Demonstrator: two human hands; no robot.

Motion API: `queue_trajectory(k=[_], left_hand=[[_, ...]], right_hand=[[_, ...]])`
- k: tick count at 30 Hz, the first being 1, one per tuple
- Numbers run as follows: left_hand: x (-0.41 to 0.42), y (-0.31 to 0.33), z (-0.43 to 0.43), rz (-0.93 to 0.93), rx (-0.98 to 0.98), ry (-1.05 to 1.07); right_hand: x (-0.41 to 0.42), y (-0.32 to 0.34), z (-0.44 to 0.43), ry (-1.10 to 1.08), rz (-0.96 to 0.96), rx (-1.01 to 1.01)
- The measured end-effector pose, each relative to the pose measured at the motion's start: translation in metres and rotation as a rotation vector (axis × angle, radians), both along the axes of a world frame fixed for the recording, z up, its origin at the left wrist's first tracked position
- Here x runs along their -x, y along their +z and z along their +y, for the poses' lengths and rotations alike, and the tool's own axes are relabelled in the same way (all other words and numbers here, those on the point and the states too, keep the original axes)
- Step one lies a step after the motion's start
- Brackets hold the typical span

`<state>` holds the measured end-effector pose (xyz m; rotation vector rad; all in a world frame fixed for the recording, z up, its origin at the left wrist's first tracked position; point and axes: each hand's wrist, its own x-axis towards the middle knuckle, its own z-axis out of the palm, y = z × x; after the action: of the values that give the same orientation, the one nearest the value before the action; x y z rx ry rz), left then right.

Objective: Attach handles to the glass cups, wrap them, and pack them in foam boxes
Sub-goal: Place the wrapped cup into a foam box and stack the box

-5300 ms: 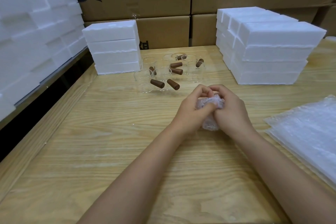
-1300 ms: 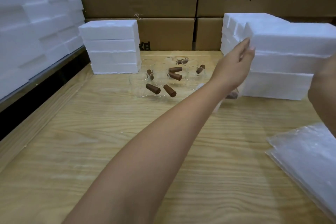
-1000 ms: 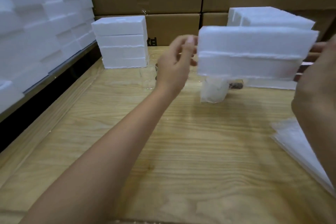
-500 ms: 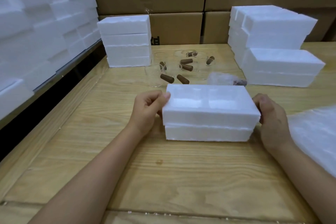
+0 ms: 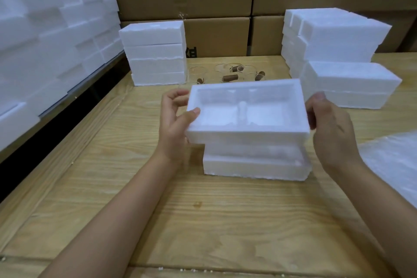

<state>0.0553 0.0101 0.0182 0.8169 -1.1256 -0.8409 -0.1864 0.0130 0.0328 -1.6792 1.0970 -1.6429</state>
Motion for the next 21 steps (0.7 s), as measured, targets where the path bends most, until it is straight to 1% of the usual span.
queue_trajectory(k=[2, 4, 6, 9, 13, 17, 21], left_hand=[[-0.013, 0.006, -0.005, 0.049, -0.050, 0.056], [-0.032, 0.009, -0.009, 0.035, -0.074, 0.111], [-0.055, 0.009, -0.012, -0.027, -0.111, 0.158], [-0.087, 0.001, -0.015, -0.078, -0.185, 0.222], [-0.114, -0.009, -0.015, -0.132, -0.218, 0.357], [-0.132, -0.015, -0.012, -0.287, -0.263, 0.489], [-0.135, -0.020, -0.007, -0.436, -0.327, 0.516]], right_hand=[[-0.007, 0.008, -0.007, 0.048, 0.040, -0.033], [-0.013, 0.009, -0.013, 0.049, 0.053, -0.050], [-0.015, 0.000, -0.016, -0.019, 0.038, -0.052], [-0.010, -0.011, -0.015, -0.139, -0.050, -0.063], [0.006, -0.012, -0.017, -0.169, -0.098, -0.070], [0.016, -0.017, -0.022, -0.141, -0.063, -0.172], [0.018, -0.021, -0.023, -0.113, -0.039, -0.222]])
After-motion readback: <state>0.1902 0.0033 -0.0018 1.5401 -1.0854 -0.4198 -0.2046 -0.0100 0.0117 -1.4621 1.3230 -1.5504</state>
